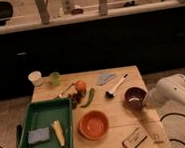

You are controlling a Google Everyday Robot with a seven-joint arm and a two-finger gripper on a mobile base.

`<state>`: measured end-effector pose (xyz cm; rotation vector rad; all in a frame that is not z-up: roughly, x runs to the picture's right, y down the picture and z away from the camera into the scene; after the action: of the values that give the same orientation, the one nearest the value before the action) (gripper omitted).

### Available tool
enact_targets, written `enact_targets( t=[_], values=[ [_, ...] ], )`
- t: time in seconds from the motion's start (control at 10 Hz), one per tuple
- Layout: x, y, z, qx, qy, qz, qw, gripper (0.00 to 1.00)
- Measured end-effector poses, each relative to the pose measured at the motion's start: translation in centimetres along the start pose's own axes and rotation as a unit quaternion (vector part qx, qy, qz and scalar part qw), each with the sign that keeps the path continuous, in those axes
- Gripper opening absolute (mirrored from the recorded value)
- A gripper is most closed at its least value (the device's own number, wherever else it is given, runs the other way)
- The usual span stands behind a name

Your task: Stack bowls on top of each other

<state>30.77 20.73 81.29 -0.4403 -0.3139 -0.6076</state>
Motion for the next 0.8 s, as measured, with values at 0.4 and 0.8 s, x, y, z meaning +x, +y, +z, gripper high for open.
enact_targets(
  t=[0.4,0.8],
  values=[
    [-1.9,-1.8,-0.6,-0.003,0.001,-0.052,0.9986,0.00],
    [-4.3,-4.4,-2.3,0.022,-0.003,-0.119,0.9927,0.00]
  ],
)
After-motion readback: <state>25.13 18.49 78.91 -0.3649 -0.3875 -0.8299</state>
